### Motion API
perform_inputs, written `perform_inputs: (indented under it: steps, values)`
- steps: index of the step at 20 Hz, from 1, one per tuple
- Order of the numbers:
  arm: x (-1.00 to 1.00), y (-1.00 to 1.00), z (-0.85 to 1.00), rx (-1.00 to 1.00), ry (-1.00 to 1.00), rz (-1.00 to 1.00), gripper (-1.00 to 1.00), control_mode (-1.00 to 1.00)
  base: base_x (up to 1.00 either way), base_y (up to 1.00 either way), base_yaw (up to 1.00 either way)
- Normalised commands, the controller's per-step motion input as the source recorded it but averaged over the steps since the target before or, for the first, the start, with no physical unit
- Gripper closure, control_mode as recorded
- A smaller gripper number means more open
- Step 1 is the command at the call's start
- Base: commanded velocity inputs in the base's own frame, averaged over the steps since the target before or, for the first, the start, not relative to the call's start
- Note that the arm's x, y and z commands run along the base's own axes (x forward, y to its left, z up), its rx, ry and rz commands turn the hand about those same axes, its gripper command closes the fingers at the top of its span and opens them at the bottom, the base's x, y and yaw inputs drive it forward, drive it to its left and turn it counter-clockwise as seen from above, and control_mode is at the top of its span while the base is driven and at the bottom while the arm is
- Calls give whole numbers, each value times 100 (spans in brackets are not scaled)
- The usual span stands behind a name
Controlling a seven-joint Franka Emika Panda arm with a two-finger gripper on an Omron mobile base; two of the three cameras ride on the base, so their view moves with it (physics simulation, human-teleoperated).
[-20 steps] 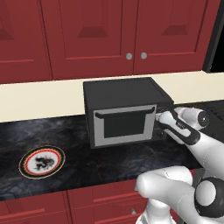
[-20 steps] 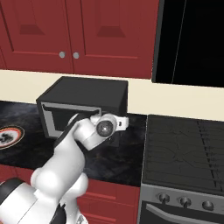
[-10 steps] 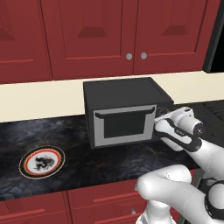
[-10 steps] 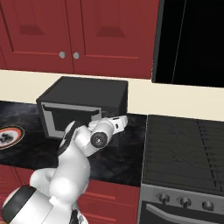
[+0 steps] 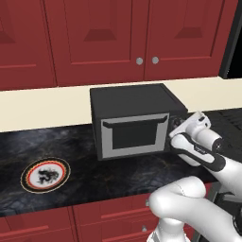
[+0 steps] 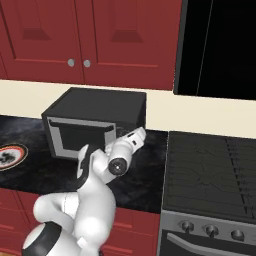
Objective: Pull the toaster oven rack outwards. Pick up the baguette from the plate and place it on the toaster oven rack. Close the toaster oven door fully and set the temperature to the lowest setting.
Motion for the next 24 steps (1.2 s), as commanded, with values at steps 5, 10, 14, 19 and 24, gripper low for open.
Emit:
perform_inputs:
  steps: [5, 10, 14, 19, 24]
  values:
    - [2, 2, -56, -44, 0, 31, 100, -100, 0, 0, 0]
    - [4, 9, -61, -47, 1, 31, 100, -100, 0, 0, 0]
    - [16, 18, -61, -50, 6, 30, 100, -100, 0, 0, 0]
    - [23, 26, -61, -52, 7, 29, 100, -100, 0, 0, 0]
    - [35, 29, -60, -50, 12, 27, 100, -100, 0, 0, 0]
